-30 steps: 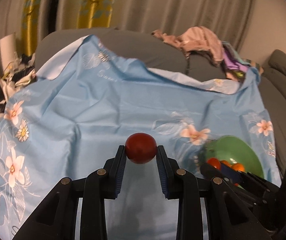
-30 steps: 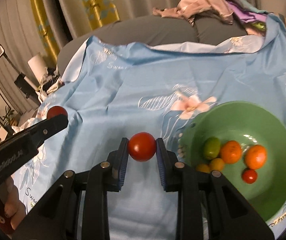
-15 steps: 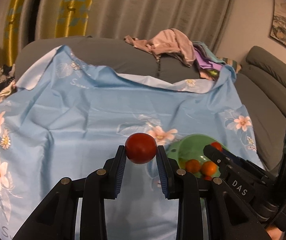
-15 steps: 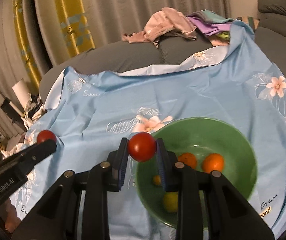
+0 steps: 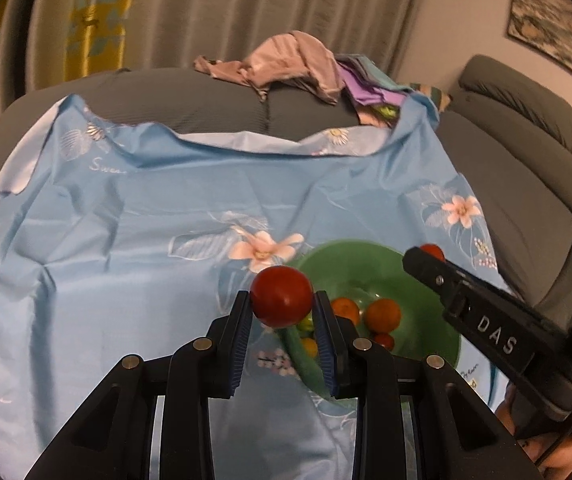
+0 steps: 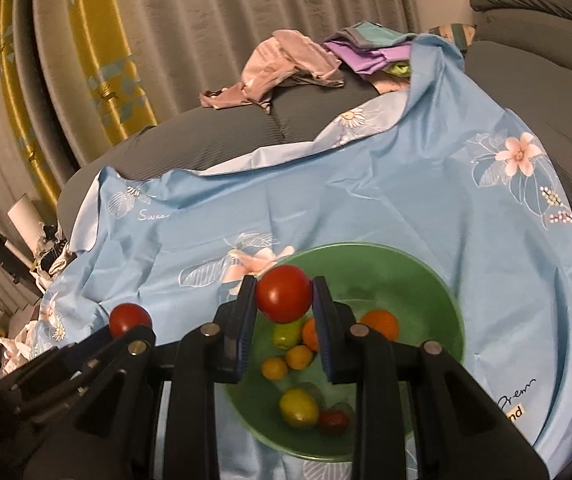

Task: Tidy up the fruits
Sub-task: 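Lower the tomatoes into the bowl and open both tools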

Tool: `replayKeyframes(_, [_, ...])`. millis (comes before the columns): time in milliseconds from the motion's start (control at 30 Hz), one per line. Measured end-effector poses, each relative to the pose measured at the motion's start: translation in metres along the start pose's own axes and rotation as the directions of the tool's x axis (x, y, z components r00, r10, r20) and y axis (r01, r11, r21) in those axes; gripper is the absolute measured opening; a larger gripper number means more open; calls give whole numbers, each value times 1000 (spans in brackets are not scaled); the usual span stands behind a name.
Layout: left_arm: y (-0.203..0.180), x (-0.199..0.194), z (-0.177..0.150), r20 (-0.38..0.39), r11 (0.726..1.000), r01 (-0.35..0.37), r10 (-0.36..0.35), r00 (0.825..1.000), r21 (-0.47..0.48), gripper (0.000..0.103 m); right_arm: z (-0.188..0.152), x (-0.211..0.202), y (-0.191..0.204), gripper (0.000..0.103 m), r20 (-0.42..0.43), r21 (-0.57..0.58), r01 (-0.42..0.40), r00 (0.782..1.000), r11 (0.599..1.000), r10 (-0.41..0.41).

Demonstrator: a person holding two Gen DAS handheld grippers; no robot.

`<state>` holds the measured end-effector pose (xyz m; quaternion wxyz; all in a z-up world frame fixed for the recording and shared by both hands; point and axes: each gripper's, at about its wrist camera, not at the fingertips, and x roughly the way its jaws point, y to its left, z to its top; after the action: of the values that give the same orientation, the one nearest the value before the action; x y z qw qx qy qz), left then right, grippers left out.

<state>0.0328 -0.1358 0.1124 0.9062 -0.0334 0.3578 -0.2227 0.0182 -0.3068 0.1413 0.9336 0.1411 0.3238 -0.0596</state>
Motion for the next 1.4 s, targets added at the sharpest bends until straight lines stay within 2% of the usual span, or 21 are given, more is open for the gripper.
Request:
replayKeyframes(200, [-14, 15, -7, -42, 1000, 17, -16, 999, 21, 30, 1, 2, -16, 28, -7, 21, 64, 998, 998, -64])
replayKeyframes(300, [-17, 23, -9, -58, 1000, -1, 3, 998, 26, 30, 1, 3, -23, 28, -15, 31, 81, 997, 996, -80])
replayKeyframes(467, [-21, 37, -13, -104, 999, 46, -45, 994, 6, 30, -1, 9, -31, 28, -41, 34, 100, 994, 994, -98])
replayKeyframes(767, [-38, 54, -20, -150, 995, 94, -89, 985, 25, 30, -4, 26, -39, 29, -101, 37, 107, 990, 994, -103])
replayKeyframes(1100, [-42, 68, -23, -181, 991, 131, -129, 975, 2, 31, -9, 44, -46, 29, -163, 25, 136, 978, 990, -130])
replayKeyframes(1400, [-45, 78, -27, -203, 993, 117, -111, 973, 18, 31, -14, 58, -50, 29, -206, 19, 154, 967, 988, -147])
